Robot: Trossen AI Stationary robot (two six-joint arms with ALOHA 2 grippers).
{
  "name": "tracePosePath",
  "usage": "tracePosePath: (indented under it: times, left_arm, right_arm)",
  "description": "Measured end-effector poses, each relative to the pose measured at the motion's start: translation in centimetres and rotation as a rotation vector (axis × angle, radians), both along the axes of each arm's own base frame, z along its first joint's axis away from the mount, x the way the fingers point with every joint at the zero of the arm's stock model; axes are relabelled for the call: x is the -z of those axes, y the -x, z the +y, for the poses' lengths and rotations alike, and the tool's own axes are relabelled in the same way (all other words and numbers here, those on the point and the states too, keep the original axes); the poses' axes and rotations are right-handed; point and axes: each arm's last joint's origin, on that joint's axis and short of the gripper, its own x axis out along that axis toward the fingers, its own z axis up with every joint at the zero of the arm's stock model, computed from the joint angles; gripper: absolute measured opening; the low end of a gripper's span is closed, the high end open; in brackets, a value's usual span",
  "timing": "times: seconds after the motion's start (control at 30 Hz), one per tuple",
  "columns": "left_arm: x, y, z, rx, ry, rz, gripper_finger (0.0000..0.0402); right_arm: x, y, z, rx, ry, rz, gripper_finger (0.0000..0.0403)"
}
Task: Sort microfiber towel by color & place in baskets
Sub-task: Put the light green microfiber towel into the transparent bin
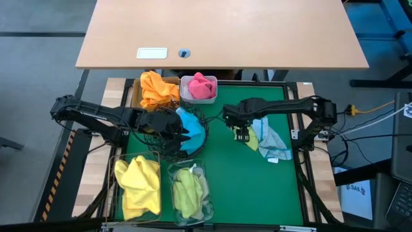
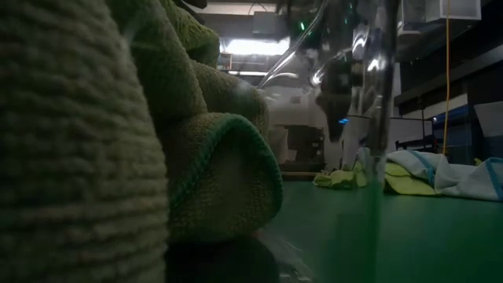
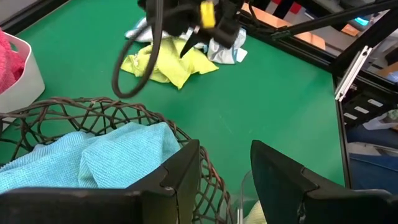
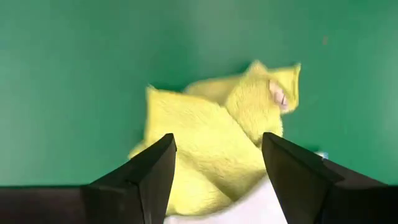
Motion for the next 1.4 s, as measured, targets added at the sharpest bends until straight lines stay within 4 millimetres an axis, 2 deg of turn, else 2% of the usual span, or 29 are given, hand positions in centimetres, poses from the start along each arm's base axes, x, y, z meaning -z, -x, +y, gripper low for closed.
tracePosePath:
  times: [0.37, 0.6, 0.77, 1.03, 1.1, 1.27, 1.4]
  left_arm:
    - [0.0, 0.0, 0.0, 0.0, 0.0, 0.0, 0.0137]
    - [0.0, 0.0, 0.0, 0.0, 0.0, 0.0, 0.0137]
    - [0.0, 0.0, 0.0, 0.0, -0.001, 0.0, 0.0137]
    - [0.0, 0.0, 0.0, 0.0, -0.001, -0.002, 0.0137]
    - [0.0, 0.0, 0.0, 0.0, -0.001, -0.002, 0.0137]
    - [-0.1, -0.1, 0.0, -0.013, -0.008, -0.015, 0.0137]
    - [-0.6, -0.4, 0.0, -0.017, -0.008, -0.075, 0.0137]
  right_arm:
    - [6.7, 2.6, 0.4, 0.001, 0.005, 0.045, 0.0237]
    - [8.7, 3.6, 0.6, -0.001, -0.023, 0.025, 0.0235]
    - [8.8, 3.6, 0.7, -0.004, -0.056, 0.021, 0.0189]
    - [8.6, 3.4, 0.7, 0.021, -0.075, 0.009, 0.0023]
    - [8.3, 3.2, 0.7, 0.022, -0.083, 0.007, 0.0014]
    - [6.7, 2.2, 0.8, 0.019, -0.14, -0.005, 0.0037]
    - [4.5, 1.7, 0.9, 0.006, -0.195, -0.085, 0.0014]
